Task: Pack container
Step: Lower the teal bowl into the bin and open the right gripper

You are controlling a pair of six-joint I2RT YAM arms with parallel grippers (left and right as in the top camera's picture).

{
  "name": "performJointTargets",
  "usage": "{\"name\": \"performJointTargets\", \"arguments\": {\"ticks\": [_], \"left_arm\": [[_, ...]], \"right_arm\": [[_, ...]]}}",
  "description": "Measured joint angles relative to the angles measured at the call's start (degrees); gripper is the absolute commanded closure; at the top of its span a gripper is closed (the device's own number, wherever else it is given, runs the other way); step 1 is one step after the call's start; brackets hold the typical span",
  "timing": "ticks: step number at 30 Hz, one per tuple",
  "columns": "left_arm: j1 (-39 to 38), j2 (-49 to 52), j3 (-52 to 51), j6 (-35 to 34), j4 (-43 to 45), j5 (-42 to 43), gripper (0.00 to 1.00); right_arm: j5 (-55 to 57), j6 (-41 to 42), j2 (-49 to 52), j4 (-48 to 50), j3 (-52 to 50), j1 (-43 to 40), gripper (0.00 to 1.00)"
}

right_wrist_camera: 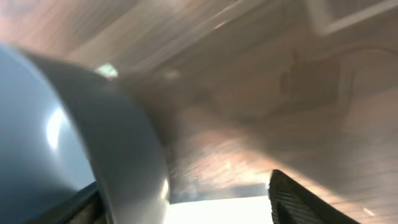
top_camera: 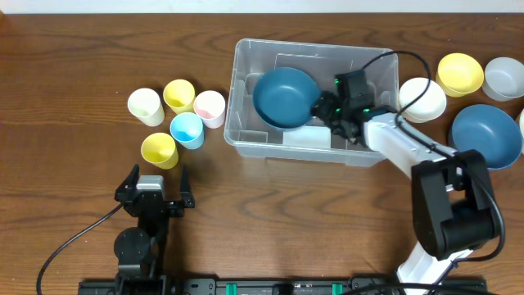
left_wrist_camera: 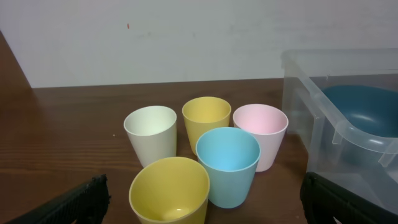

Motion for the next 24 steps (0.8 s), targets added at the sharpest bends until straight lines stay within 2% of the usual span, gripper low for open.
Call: {"name": "performJointTargets", "arguments": {"ticks": [6,11,16,18,19,20,23,24], "left_arm": [[0.00,0.00,0.00,0.00,0.00,0.00,0.02],[0.00,0.00,0.00,0.00,0.00,0.00,0.02],[0.00,0.02,0.00,0.00,0.00,0.00,0.02],[0.00,0.00,0.00,0.00,0.00,0.00,0.02],[0.00,0.00,0.00,0.00,0.00,0.00,0.02],[0.00,0.00,0.00,0.00,0.00,0.00,0.02],[0.00,0.00,0.00,0.00,0.00,0.00,0.02],[0.00,0.00,0.00,0.00,0.00,0.00,0.02]], "right_arm": [[-4.50,-8.28,-0.68,0.90,0.61,-3.80,0.06],[-6.91,-12.63,-3.21,1.16,1.95,-3.89,0.05],[-7.98,-14.05,-7.87,1.11,2.40,-3.91,0.09],[-7.93,-14.14,-9.64,0.87,2.45,-3.91,0.17],[-7.67,-14.05,-10.47,0.42,2.51,-3.91,0.25],[-6.84,-13.73,-11.45,-0.79,2.58,-3.91,0.33],[-2.84,-12.79,-13.84,-5.57,2.67,-3.91,0.66],[-1.20,-12.41,-14.21,-7.23,2.73,-3.91,0.73]]}}
